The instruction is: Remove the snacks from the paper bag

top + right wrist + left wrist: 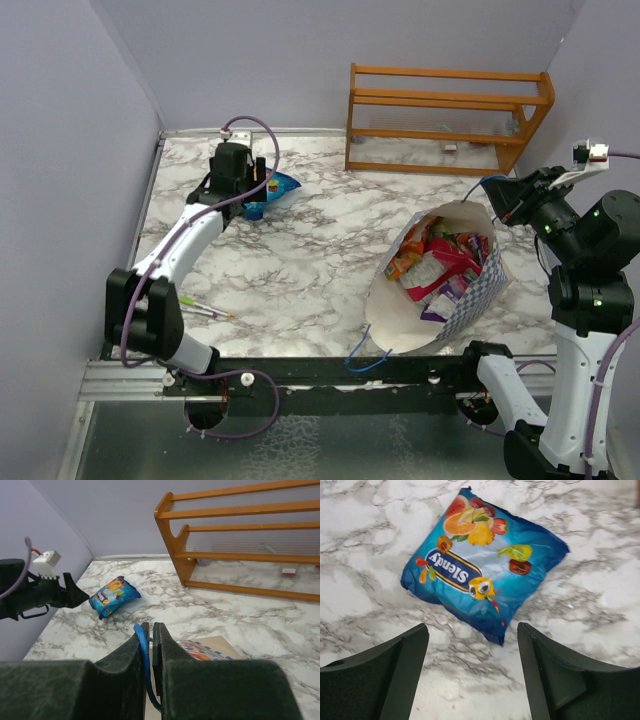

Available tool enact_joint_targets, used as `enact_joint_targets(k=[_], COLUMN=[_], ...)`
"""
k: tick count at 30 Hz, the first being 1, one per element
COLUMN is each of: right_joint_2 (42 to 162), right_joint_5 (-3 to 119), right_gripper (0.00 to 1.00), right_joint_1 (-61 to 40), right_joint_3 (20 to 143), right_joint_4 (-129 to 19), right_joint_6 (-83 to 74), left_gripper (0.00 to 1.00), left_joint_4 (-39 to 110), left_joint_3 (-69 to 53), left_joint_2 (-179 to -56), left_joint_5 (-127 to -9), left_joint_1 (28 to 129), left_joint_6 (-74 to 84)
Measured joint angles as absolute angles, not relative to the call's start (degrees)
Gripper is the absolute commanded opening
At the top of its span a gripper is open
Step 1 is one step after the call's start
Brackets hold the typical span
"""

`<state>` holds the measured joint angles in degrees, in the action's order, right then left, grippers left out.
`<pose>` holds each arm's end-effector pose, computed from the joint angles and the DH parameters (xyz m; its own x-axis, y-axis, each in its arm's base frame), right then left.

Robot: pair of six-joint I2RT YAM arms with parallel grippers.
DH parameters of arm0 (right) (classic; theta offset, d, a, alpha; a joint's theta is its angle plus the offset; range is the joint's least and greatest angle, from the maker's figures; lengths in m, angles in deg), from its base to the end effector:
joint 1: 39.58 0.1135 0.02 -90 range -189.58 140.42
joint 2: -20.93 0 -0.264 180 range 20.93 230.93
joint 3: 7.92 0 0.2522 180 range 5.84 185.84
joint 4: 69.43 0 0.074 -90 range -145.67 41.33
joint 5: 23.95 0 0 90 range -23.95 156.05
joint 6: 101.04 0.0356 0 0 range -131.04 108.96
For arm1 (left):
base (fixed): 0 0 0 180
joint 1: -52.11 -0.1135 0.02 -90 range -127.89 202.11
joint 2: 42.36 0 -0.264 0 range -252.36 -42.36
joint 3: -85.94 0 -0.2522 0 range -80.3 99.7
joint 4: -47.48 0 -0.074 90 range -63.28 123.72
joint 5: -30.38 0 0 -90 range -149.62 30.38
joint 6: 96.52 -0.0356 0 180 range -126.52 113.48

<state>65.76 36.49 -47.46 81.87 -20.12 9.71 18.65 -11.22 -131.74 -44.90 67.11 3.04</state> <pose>0.1172 0.0015 0.4699 -0.2006 0.3389 -0.9192 -0.3175 0.8651 0.3883 0.3463 -0.0834 0.2860 -0.5597 -0.0163 -0.8285 -0.0434 0.9990 0.0096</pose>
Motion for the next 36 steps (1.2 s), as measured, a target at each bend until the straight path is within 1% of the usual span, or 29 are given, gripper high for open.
enact_joint_targets(k=[2,5,12,16,18,20,22,27,29,32,36], right_joint_2=[65.5,65.7,64.5,64.5,64.8,64.9,65.1,64.9,64.9,64.8,64.8], right_joint_5=[35.8,34.2,30.0,28.1,27.7,27.6,27.5,27.5,27.5,27.6,27.6], right_gripper=[0.09,0.09,0.09,0.09,0.09,0.09,0.09,0.09,0.09,0.09,0.09], right_joint_1=[-47.5,-47.5,-47.5,-47.5,-47.5,-47.5,-47.5,-47.4,-47.4,-47.4,-47.4], right_joint_3=[81.8,81.8,78.0,77.3,77.4,77.9,78.4,78.9,78.9,78.9,79.0], right_joint_4=[-20.1,-20.1,-21.0,-21.3,-21.3,-21.3,-21.2,-21.2,-21.1,-20.9,-20.8], right_joint_6=[9.7,9.5,9.0,9.1,9.0,8.8,8.7,8.6,8.6,8.6,8.6], left_gripper=[0.81,0.84,0.85,0.85,0.85,0.82,0.82,0.78,0.77,0.76,0.77], left_joint_4=[17.5,17.3,18.0,19.3,19.7,20.2,21.8,28.1,28.7,28.0,26.4], left_joint_3=[-13.6,-18.2,-30.5,-32.0,-30.7,-28.5,-25.6,-21.1,-18.4,-12.8,-7.5], left_joint_2=[-126.0,-116.8,-95.5,-90.3,-90.1,-91.1,-92.6,-97.4,-100.8,-107.4,-114.3], left_joint_5=[-48.0,-56.2,-75.3,-80.3,-81.6,-82.1,-82.5,-82.2,-80.9,-75.2,-67.7], left_joint_1=[67.1,67.1,68.4,72.6,75.2,78.5,83.1,96.9,103.2,114.8,125.8], left_joint_6=[5.2,8.7,20.9,27.5,29.4,30.7,31.5,30.2,27.8,20.8,8.9])
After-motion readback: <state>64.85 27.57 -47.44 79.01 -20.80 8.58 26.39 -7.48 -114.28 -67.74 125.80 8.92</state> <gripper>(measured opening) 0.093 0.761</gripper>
